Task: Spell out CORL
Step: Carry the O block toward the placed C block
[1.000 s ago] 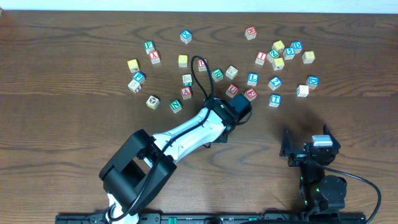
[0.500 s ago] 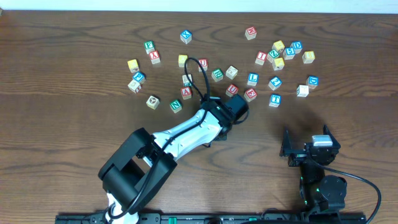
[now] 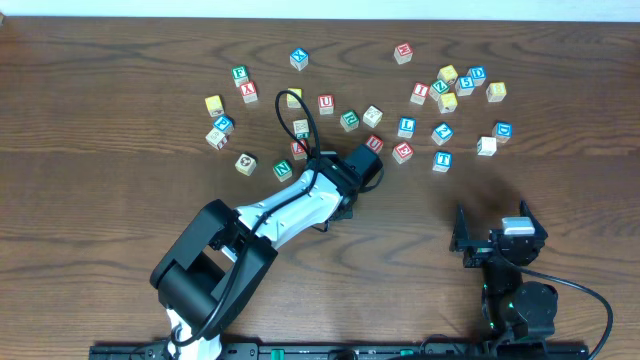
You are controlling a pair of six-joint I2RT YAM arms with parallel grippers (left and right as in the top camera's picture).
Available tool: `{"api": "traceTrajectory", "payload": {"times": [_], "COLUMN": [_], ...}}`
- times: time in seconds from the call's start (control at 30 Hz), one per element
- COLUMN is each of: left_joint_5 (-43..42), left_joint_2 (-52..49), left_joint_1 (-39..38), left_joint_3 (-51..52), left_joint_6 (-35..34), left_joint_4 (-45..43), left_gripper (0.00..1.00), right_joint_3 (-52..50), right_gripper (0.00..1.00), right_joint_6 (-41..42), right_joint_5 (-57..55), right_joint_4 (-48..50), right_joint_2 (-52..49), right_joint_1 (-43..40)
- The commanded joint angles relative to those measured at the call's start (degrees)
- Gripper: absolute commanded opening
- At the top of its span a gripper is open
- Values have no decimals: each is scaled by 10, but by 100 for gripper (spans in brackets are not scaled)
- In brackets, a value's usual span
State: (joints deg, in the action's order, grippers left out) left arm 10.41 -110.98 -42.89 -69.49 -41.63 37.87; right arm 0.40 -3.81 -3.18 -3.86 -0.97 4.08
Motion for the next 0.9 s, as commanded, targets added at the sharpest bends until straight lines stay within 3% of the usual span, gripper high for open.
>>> {"api": "traceTrajectory", "payload": {"times": [0.0,0.87], "left_joint_5": [-25,-56], "left_joint_2": [-10,-10], "left_joint_1": [1,1], "left_joint_3": [26,84], "left_joint_6": [-1,-16], "left_joint_4": [2,18], "left_gripper": [7,7], "right_joint_3": [-1,-1], "right_gripper": [99,99], "right_joint_6": [-1,-1], "right_joint_5": [2,2], "right_joint_4": [-2,-2], "right_joint_2": [3,3], "right_joint_1": [-3,-3]}}
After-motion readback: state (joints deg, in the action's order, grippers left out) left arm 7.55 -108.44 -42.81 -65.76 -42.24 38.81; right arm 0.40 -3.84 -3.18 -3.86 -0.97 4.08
